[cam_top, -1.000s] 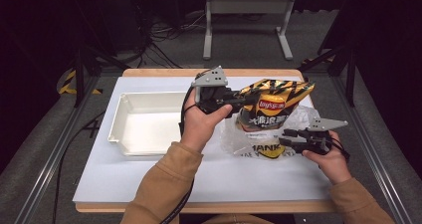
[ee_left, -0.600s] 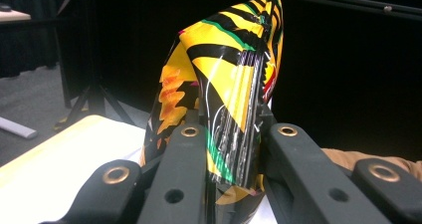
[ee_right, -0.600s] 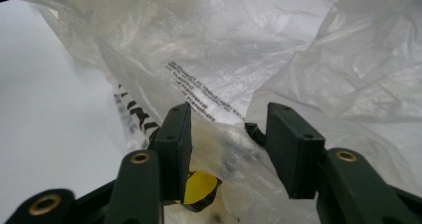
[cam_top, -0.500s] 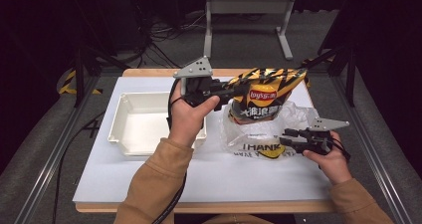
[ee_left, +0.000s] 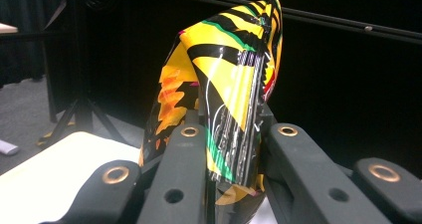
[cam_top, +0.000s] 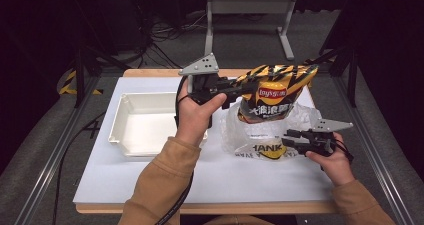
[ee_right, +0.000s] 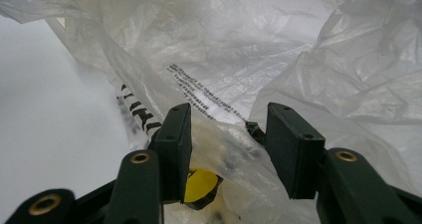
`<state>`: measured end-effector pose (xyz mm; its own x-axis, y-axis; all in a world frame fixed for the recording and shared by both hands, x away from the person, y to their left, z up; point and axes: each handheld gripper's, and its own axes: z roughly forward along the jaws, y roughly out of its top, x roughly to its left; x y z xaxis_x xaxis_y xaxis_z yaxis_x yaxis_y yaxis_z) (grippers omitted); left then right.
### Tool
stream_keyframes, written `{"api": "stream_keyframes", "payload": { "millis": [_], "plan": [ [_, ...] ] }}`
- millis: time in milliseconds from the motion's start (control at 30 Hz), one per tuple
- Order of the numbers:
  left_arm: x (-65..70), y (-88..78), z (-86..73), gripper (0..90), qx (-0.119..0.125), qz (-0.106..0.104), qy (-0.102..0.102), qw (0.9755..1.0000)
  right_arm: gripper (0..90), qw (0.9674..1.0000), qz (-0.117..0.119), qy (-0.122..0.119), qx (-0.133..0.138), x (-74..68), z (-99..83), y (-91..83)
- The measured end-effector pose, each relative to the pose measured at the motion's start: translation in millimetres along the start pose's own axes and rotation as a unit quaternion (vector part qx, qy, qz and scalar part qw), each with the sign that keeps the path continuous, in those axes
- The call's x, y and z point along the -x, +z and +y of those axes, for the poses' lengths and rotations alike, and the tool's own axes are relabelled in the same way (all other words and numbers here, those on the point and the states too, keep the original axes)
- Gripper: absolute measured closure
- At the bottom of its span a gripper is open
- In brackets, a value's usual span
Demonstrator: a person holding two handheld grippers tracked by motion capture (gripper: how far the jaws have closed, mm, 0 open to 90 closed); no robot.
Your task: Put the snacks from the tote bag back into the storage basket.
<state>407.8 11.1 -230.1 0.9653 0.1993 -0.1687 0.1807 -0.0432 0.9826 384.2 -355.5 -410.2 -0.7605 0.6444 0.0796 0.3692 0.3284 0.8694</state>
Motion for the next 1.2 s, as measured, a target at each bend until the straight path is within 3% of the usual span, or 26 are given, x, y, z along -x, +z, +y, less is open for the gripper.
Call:
{"api": "stream_keyframes", "payload": {
  "millis": [233, 567, 700, 1200],
  "plan": [
    [6.5, 5.1, 6.6, 83.1, -0.005, -0.01, 0.01, 0.9999, 54.2, 1.0, 0.001, 0.001, 0.0, -0.3, -0.9, -0.7],
    [5.2, -14.1, 15.3, 83.3, -0.02, 0.013, 0.013, 0.9996, 54.1, 1.0, 0.0, 0.001, 0.0, -0.2, -1.6, -0.2],
    [1.8, -22.7, 16.1, 83.2, -0.029, 0.029, 0.011, 0.9991, 54.0, 1.0, -0.002, 0.0, 0.005, -1.0, -0.7, -1.0],
    [-14.3, -58.1, 18.4, 83.5, -0.033, 0.054, -0.001, 0.998, 53.7, 1.0, -0.002, 0.001, 0.007, -1.2, -0.3, -1.5]
  ]
}}
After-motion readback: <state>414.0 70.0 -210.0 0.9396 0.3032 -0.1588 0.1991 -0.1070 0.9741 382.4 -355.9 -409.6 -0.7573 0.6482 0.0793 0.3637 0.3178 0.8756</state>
